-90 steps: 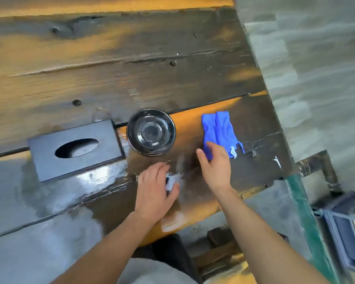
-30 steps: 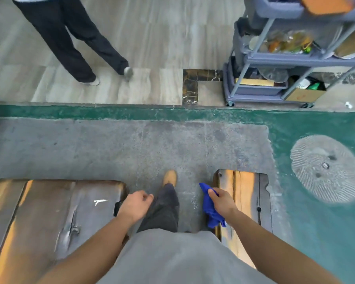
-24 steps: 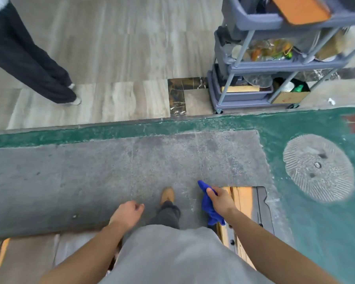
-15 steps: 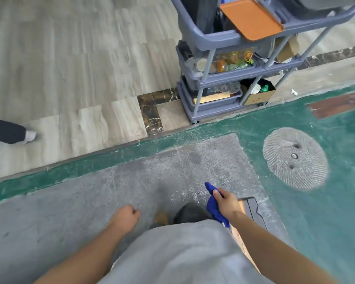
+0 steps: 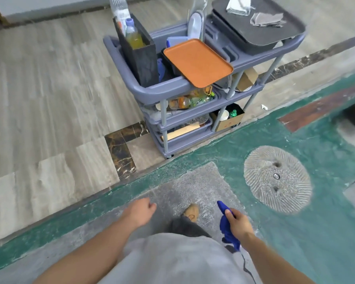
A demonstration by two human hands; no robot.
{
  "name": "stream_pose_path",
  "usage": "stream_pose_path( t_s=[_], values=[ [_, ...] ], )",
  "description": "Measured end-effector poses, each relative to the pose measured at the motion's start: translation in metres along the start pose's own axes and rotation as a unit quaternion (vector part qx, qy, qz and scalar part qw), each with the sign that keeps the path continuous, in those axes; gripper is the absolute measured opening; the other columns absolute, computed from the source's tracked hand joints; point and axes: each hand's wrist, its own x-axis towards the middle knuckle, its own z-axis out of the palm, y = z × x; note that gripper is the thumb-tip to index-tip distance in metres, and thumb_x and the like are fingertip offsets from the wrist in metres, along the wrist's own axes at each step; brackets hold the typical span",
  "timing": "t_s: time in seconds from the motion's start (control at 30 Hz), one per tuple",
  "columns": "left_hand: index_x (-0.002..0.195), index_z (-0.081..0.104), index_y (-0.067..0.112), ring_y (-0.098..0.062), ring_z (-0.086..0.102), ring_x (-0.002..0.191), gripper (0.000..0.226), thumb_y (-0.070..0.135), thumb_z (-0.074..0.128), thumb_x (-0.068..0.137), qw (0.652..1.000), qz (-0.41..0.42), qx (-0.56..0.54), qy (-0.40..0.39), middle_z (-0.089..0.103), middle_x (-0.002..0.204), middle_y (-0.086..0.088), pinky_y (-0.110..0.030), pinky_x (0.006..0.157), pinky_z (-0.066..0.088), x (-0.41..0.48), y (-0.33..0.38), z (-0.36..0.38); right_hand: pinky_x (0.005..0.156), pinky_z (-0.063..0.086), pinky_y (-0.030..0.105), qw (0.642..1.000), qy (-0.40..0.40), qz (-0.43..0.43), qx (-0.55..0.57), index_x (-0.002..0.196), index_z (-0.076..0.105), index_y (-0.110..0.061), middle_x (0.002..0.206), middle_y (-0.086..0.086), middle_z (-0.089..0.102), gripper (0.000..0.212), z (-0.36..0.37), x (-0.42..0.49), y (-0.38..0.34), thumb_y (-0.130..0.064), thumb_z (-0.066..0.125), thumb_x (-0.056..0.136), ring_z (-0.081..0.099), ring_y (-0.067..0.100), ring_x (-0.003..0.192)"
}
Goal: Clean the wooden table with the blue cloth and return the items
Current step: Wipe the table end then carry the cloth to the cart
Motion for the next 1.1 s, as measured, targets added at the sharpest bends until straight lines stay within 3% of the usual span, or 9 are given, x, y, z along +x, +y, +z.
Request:
stream_pose_path(
  t_s=[0.13,0.2,0.33,0.4,0.53,0.7,0.87,1.0,1.1],
  values=[
    [0.089,0.058,0.022,-0.025,0.065,0.087,0.033,0.046,0.041,0.104,1.000,0.006,-0.002,0.016,0.067,0.091,-0.002,-0.035,0.072,0.045,0.037,0.077,-0.049,0.057,0.062,0.042,0.998,0.002,-0.062,-0.008,0.106,0.069,-0.017,0.062,0.010,0.072,0.028,-0.045,0.048,-0.069,-0.033,0.047,0.107,0.066,0.025,0.049],
    [0.085,0.057,0.022,-0.024,0.063,0.083,0.036,0.047,0.041,0.105,0.999,0.023,-0.009,0.044,0.065,0.086,-0.001,-0.037,0.072,0.046,0.056,0.112,-0.074,0.048,0.057,0.033,0.995,0.007,-0.098,-0.014,0.105,0.069,-0.017,0.058,0.007,0.070,0.026,-0.066,0.068,-0.114,-0.030,0.046,0.107,0.066,0.022,0.046],
    [0.095,0.066,0.023,-0.019,0.066,0.073,0.038,0.049,0.040,0.105,0.992,0.047,-0.042,0.106,0.069,0.085,0.001,-0.045,0.075,0.061,0.093,0.175,-0.130,0.044,0.054,0.048,0.982,0.010,-0.187,0.014,0.094,0.065,-0.014,0.063,0.017,0.069,0.030,-0.100,0.104,-0.207,-0.031,0.045,0.107,0.069,0.036,0.049],
    [0.106,0.068,0.022,-0.022,0.068,0.089,0.040,0.049,0.039,0.105,0.984,0.057,-0.054,0.161,0.071,0.104,-0.002,-0.044,0.083,0.058,0.109,0.204,-0.166,0.052,0.057,0.051,0.969,0.024,-0.244,0.021,0.092,0.063,-0.011,0.064,0.021,0.065,0.035,-0.114,0.127,-0.254,-0.035,0.043,0.106,0.070,0.040,0.055],
    [0.131,0.063,0.011,-0.030,0.060,0.121,0.045,0.042,0.042,0.107,0.955,0.080,-0.061,0.279,0.064,0.133,-0.009,-0.043,0.101,0.048,0.144,0.249,-0.236,0.076,0.057,0.046,0.939,0.049,-0.340,0.023,0.094,0.068,-0.030,0.084,0.011,0.062,0.036,-0.137,0.168,-0.352,-0.053,0.040,0.101,0.070,0.040,0.082],
    [0.147,0.052,0.011,-0.033,0.052,0.136,0.052,0.041,0.046,0.105,0.934,0.074,-0.030,0.347,0.057,0.145,-0.011,-0.048,0.111,0.041,0.206,0.265,-0.291,0.102,0.044,0.041,0.872,0.115,-0.475,-0.024,0.092,0.073,-0.034,0.108,0.001,0.069,0.030,-0.147,0.206,-0.468,-0.028,0.046,0.104,0.059,0.024,0.112],
    [0.158,0.040,0.016,-0.028,0.036,0.153,0.064,0.048,0.043,0.103,0.945,0.042,0.020,0.325,0.043,0.162,-0.008,-0.048,0.124,0.028,0.255,0.264,-0.291,0.101,0.037,0.041,0.834,0.123,-0.489,-0.222,0.127,0.069,-0.027,0.137,0.000,0.061,0.033,-0.129,0.268,-0.536,-0.035,0.044,0.106,0.048,0.033,0.121],
    [0.151,0.054,0.013,-0.029,0.048,0.147,0.071,0.054,0.027,0.099,0.933,0.026,0.039,0.358,0.057,0.153,-0.009,-0.043,0.122,0.019,0.271,0.259,-0.273,0.096,0.042,0.044,0.766,0.120,-0.506,-0.379,0.125,0.066,-0.027,0.140,0.002,0.058,0.036,-0.112,0.304,-0.565,-0.042,0.039,0.106,0.048,0.034,0.124],
    [0.145,0.060,0.013,-0.029,0.055,0.142,0.066,0.051,0.034,0.098,0.931,0.024,0.051,0.360,0.063,0.147,-0.009,-0.042,0.119,0.021,0.275,0.258,-0.268,0.109,0.034,0.050,0.760,0.073,-0.460,-0.453,0.146,0.048,-0.032,0.160,0.001,0.039,0.047,-0.102,0.320,-0.565,-0.050,0.033,0.105,0.035,0.032,0.143]
  ],
)
